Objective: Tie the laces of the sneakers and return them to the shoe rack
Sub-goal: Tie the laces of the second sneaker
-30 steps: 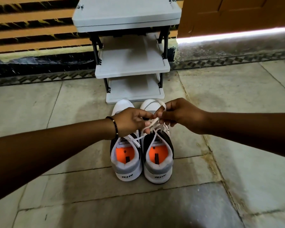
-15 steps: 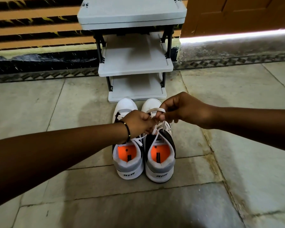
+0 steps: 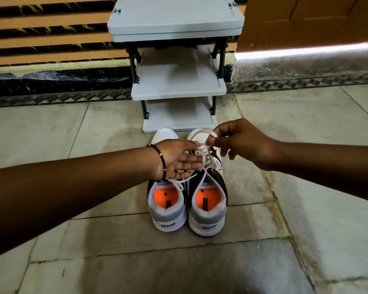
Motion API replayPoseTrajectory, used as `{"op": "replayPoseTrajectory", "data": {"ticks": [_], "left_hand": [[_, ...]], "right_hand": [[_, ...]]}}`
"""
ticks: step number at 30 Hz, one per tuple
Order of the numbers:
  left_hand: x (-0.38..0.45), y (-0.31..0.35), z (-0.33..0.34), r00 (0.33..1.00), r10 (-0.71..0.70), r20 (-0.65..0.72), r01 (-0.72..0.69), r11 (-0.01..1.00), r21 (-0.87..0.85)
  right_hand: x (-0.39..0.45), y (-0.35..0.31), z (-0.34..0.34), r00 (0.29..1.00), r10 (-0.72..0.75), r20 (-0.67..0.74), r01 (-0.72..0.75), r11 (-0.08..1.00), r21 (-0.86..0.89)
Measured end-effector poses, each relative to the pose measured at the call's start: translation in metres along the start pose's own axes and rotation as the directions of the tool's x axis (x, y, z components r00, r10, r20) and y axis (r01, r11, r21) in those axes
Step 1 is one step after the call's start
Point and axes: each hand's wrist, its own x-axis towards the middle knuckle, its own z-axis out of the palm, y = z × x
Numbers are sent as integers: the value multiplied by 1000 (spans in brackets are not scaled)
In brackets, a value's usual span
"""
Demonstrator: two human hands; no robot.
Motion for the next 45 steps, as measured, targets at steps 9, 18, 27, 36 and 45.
{"op": "replayPoseTrajectory", "data": {"ticks": [9, 18, 27, 36, 45], "left_hand": [[-7, -4, 10, 955, 137, -264, -127, 990, 53], [-12, 5, 1, 876, 338, -344, -373, 927, -40], [8, -15, -47, 682, 404, -610, -423, 898, 122], [27, -62, -55, 666, 287, -688, -1, 923, 385], [21, -50, -8, 641, 749, 167, -229, -21, 973]], "right_hand": [[-12, -1, -7, 990, 116, -81, -122, 989, -78], [-14, -6, -13, 975, 170, -143, -175, 984, -28], [-16, 27, -39, 900, 373, -225, -389, 921, -29], [-28, 83, -35, 773, 584, -250, -612, 790, -47], [-18, 40, 20, 961, 275, -17, -265, 908, -326]]}}
